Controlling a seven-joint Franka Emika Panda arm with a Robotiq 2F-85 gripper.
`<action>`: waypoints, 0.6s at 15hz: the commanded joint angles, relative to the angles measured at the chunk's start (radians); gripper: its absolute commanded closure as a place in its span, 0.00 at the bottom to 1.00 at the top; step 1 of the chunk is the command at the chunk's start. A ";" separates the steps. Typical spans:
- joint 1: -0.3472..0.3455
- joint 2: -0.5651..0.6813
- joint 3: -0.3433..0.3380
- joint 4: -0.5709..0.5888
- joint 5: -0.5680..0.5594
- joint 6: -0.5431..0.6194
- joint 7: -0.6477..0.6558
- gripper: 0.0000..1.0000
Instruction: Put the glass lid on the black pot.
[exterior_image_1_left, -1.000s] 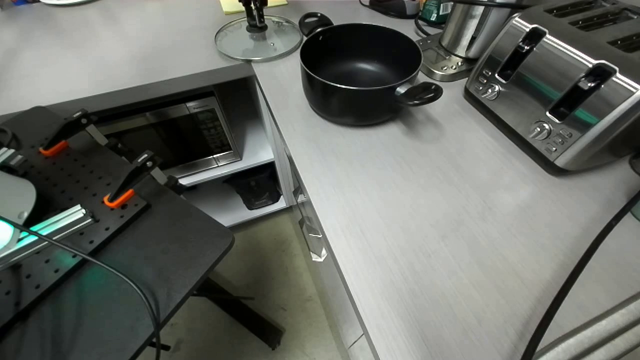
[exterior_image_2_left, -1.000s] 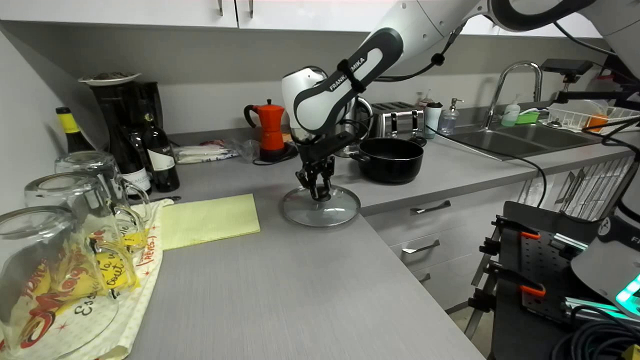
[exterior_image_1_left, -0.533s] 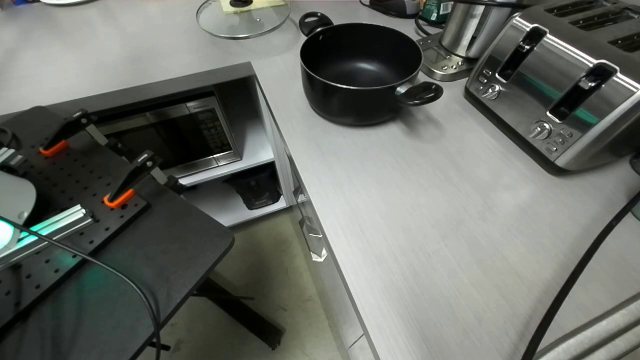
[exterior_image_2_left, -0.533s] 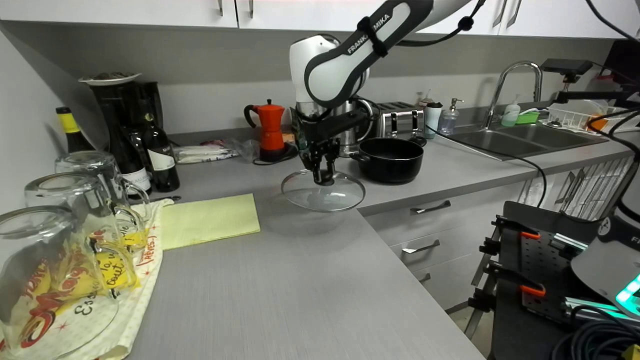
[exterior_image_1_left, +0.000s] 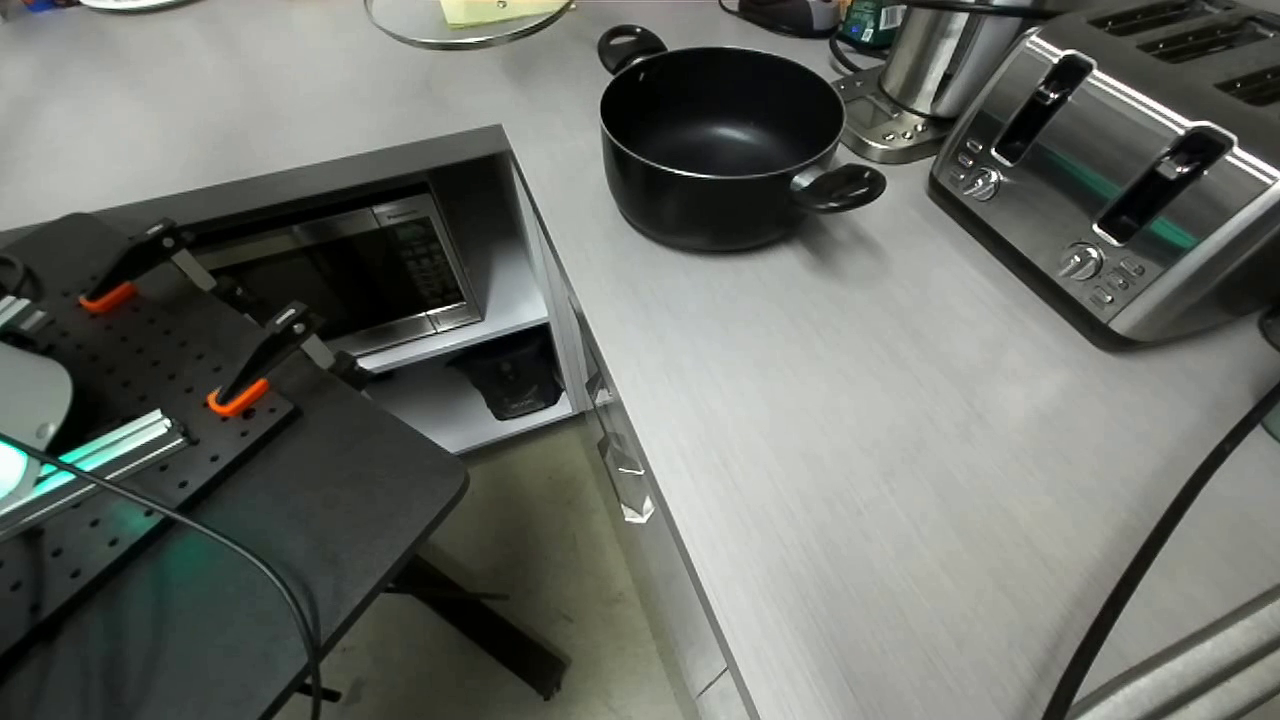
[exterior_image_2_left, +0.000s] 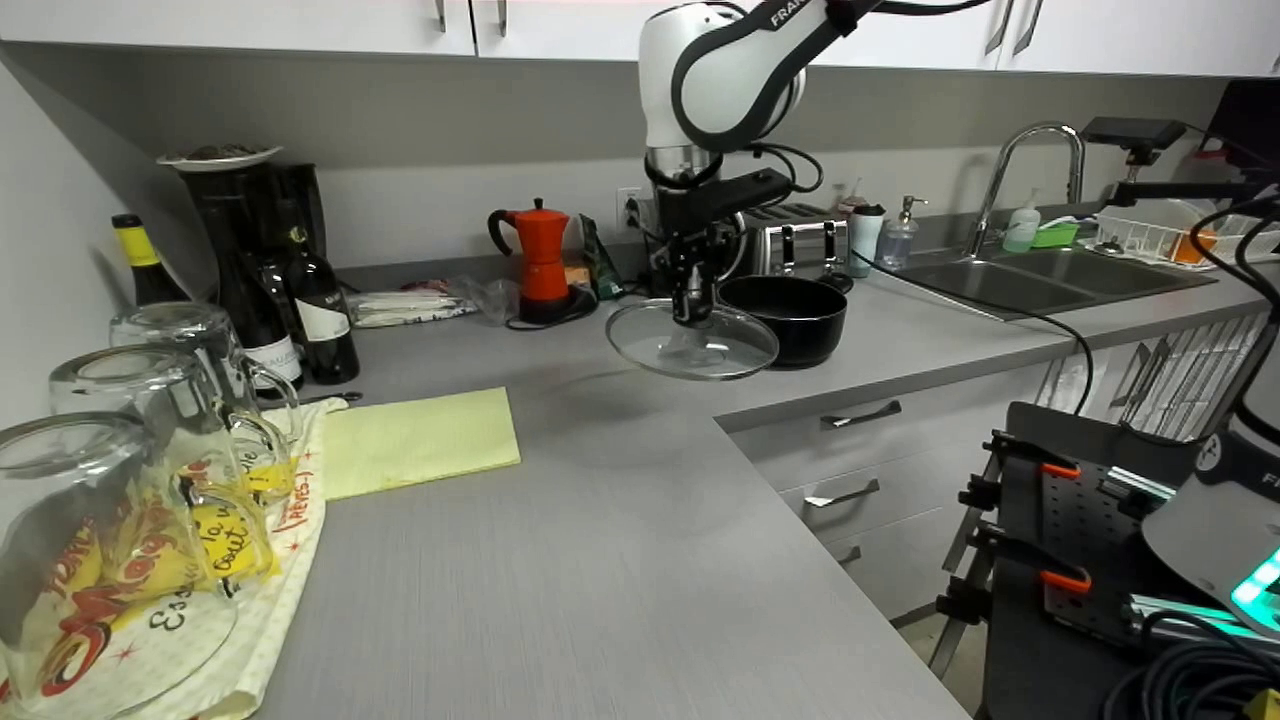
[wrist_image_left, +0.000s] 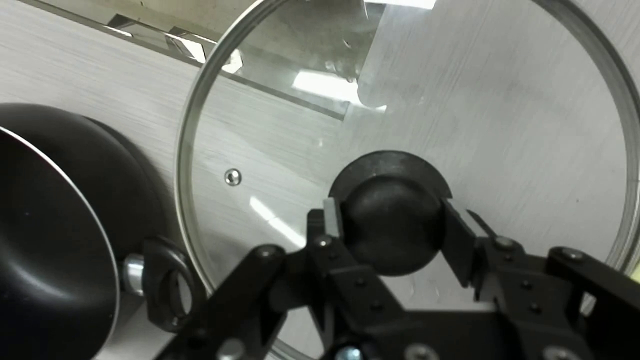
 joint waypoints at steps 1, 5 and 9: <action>-0.044 -0.105 -0.012 -0.096 -0.009 0.020 0.036 0.75; -0.111 -0.119 -0.036 -0.101 0.015 -0.001 0.057 0.75; -0.181 -0.091 -0.068 -0.054 0.052 -0.034 0.070 0.75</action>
